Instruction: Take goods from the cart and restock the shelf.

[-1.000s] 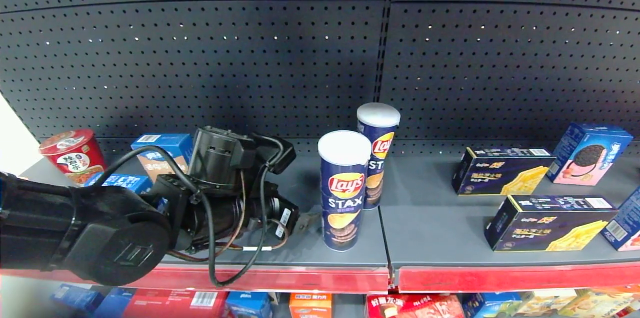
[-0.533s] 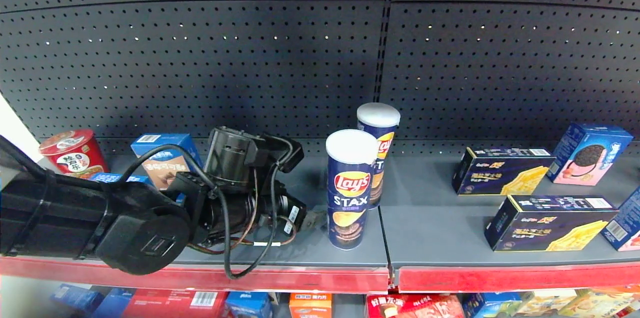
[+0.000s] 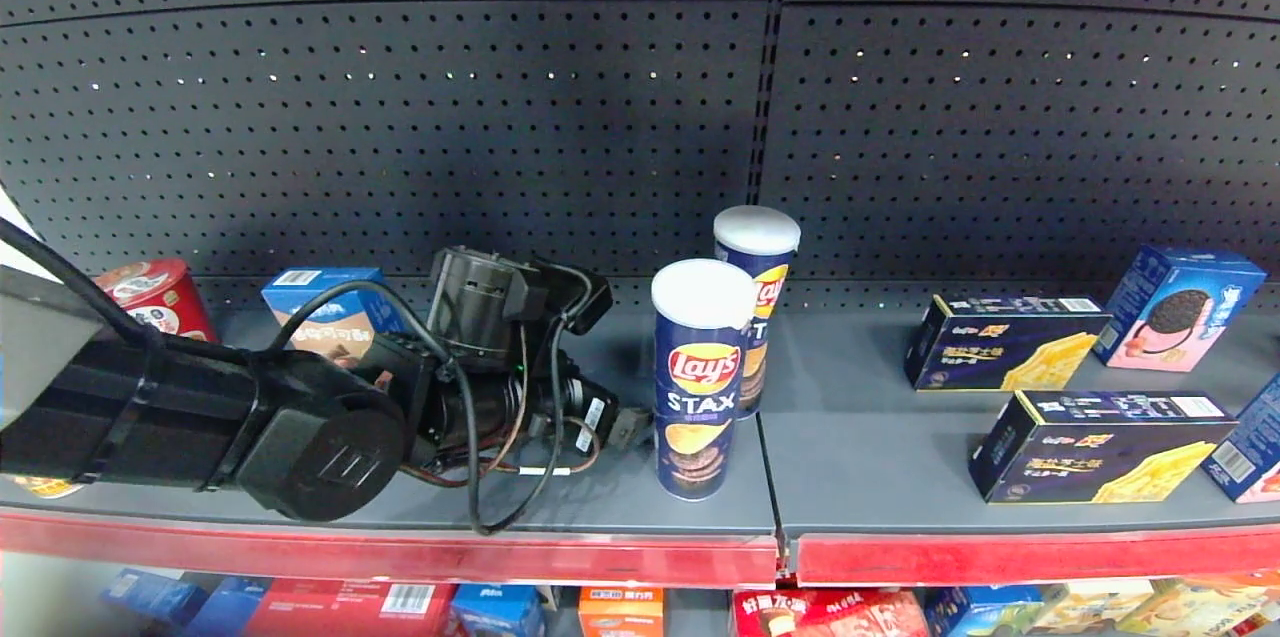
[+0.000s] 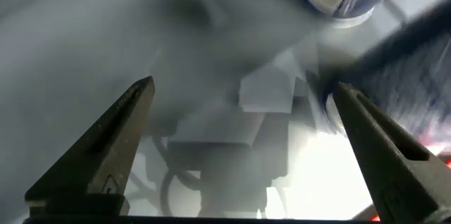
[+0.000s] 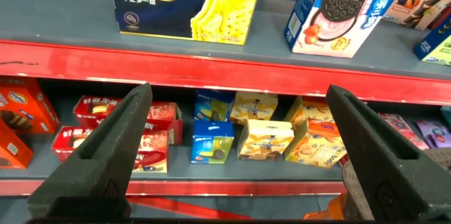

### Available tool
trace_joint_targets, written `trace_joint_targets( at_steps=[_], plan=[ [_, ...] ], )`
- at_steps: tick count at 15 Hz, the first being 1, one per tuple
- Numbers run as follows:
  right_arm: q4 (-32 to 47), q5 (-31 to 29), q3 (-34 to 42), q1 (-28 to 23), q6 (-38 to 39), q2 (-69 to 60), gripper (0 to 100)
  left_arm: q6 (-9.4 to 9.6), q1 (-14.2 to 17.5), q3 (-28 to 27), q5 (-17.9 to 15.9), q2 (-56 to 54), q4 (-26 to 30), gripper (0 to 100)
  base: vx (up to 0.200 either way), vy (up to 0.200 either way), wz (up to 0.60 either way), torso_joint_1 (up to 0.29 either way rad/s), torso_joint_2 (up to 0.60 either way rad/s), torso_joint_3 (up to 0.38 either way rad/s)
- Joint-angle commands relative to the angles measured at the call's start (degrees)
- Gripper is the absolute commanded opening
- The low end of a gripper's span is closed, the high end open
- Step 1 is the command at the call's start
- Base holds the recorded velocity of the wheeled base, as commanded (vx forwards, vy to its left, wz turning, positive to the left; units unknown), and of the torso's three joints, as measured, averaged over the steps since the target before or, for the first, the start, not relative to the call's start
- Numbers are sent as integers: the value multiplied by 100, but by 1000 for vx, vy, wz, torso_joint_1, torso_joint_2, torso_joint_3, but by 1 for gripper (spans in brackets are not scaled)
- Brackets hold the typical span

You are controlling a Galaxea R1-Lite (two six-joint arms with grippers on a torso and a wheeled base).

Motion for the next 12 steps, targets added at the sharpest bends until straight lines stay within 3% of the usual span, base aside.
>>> trace_joint_targets(
  at_steps=[1,12],
  plan=[
    [-1,1,0,3,-1,11,100,-1,-21,-193,-17,162,-10,100,0,0,0,0,0,0],
    [-1,1,0,3,-72,11,100,-1,-337,-263,-87,259,-115,100,0,0,0,0,0,0]
  ],
)
